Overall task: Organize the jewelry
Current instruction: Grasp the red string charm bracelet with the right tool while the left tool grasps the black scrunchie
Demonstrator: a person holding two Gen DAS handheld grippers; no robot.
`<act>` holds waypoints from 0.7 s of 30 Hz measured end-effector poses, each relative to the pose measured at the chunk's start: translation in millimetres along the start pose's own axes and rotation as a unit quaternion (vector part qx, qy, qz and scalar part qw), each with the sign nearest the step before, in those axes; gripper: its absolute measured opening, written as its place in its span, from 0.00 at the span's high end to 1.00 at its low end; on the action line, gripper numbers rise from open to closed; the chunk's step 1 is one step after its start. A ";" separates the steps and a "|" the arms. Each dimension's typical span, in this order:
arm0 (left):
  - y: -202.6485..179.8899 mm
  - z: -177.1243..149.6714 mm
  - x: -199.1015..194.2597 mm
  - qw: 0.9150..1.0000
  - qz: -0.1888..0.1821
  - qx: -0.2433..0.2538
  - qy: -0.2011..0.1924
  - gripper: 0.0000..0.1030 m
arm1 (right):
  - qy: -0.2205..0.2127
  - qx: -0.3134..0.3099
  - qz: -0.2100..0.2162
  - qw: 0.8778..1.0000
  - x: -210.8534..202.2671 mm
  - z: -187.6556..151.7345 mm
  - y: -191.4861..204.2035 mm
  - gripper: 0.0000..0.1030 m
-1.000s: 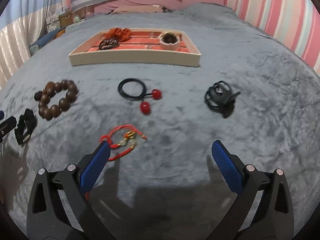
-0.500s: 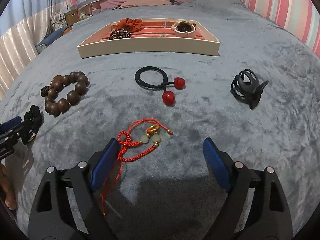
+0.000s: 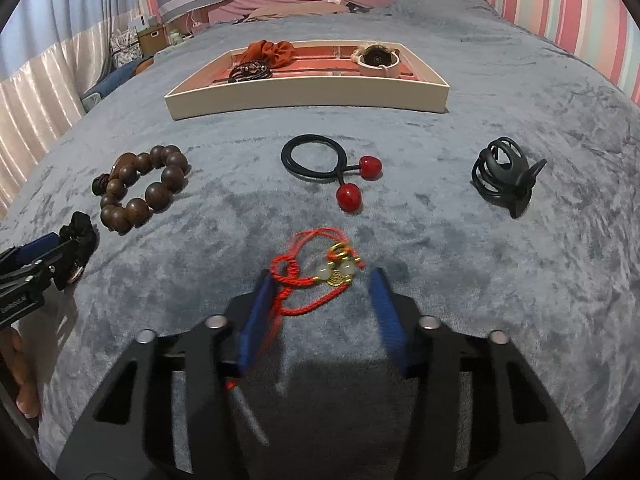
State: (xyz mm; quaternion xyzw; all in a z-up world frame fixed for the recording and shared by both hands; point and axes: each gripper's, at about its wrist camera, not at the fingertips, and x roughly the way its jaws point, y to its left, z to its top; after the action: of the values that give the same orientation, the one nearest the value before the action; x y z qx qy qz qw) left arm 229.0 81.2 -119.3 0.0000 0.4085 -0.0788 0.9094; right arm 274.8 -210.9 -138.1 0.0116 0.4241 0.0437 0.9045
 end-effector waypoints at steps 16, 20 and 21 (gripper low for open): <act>4.6 2.5 3.4 1.000 -0.005 -0.010 -0.001 0.74 | -0.006 0.037 0.014 0.999 -2.5 0.3 -16.3 0.91; 11.0 3.1 2.0 1.000 -0.010 -0.025 -0.005 0.82 | -0.009 0.043 0.020 0.999 -4.4 -0.5 -18.6 0.91; 11.6 3.1 1.6 1.000 -0.010 -0.027 -0.006 0.85 | -0.009 0.045 0.022 0.999 -4.7 -0.4 -18.8 0.91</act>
State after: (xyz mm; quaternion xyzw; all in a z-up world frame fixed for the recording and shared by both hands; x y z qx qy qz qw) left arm 234.0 92.3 -119.2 -0.0290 0.4051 -0.0772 0.9106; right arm 272.9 -230.1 -135.9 0.0614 0.4170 0.0443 0.9057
